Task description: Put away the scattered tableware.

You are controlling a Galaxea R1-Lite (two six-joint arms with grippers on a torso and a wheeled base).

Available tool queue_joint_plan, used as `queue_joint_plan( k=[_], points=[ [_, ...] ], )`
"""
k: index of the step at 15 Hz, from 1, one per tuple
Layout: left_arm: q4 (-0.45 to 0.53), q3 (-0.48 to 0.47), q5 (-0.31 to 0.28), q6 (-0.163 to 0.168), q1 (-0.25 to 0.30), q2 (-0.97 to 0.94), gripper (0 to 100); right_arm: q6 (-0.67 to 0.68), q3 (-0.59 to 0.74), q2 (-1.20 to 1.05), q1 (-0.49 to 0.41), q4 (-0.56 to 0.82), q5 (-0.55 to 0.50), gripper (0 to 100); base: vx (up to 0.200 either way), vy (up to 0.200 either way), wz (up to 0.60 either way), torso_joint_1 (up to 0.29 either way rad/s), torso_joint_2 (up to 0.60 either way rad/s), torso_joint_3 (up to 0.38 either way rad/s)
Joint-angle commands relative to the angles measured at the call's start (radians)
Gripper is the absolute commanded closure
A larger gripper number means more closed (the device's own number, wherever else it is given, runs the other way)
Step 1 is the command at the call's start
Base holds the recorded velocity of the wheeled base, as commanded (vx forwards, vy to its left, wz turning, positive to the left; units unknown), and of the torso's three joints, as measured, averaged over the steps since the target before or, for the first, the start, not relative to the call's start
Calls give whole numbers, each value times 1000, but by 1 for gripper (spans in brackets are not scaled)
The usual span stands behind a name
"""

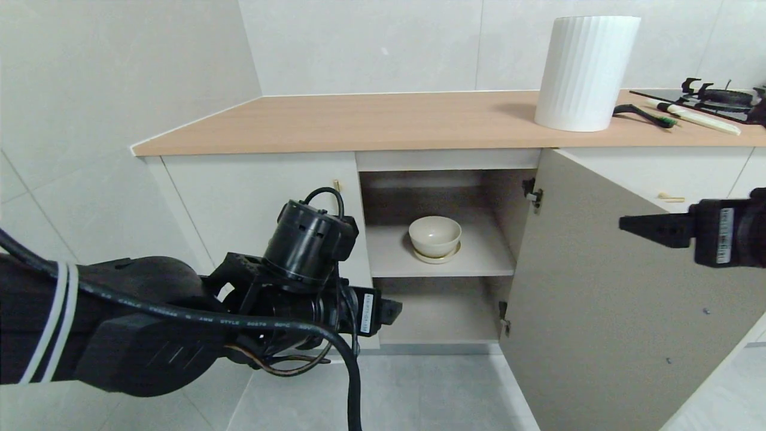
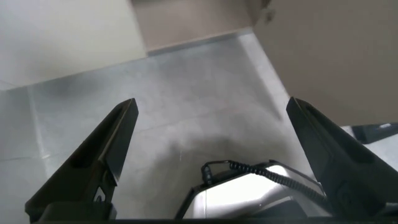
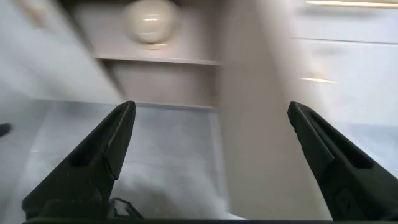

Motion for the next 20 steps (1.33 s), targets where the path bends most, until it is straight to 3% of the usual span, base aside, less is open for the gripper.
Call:
queue_joint_plan(
  k=[1, 4, 8, 12, 17, 20],
  points=[
    [0, 0, 0, -1, 0, 0, 0, -5, -146, -134, -71, 184, 16, 0, 0, 0, 0, 0, 0, 0],
    [0, 0, 0, -1, 0, -1, 0, -2, -262, -214, -112, 367, 24, 0, 0, 0, 0, 0, 0, 0],
    [0, 0, 0, -1, 0, -3, 0, -55, -256, -107, -407, 384, 42, 0, 0, 0, 0, 0, 0, 0],
    [0, 0, 1, -1, 0, -4, 0, -112, -259, 163, -661, 364, 151, 0, 0, 0, 0, 0, 0, 0],
    [0, 0, 1, -1, 0, -7, 0, -115, -256, 318, -681, 327, 218, 0, 0, 0, 0, 0, 0, 0],
    [0, 0, 1, -1, 0, -7, 0, -115, -256, 326, -651, 327, 409, 0, 0, 0, 0, 0, 0, 0]
  ],
)
